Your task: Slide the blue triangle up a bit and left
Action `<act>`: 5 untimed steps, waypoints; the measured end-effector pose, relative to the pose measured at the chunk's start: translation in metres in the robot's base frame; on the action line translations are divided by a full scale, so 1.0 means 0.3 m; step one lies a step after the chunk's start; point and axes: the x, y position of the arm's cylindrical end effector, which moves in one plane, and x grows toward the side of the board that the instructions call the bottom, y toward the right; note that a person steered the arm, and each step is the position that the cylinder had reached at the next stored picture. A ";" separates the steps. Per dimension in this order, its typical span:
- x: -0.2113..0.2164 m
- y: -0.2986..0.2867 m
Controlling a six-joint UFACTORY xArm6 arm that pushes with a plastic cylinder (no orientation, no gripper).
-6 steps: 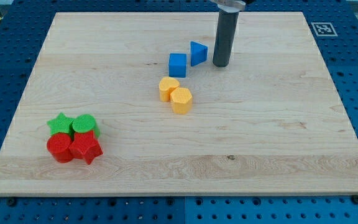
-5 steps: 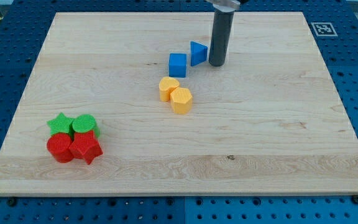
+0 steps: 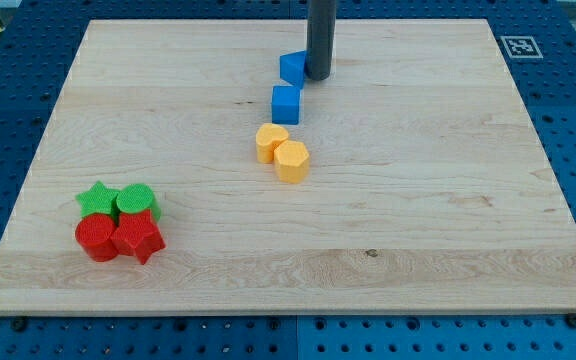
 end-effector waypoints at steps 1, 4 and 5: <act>-0.030 -0.018; -0.131 -0.021; -0.106 -0.021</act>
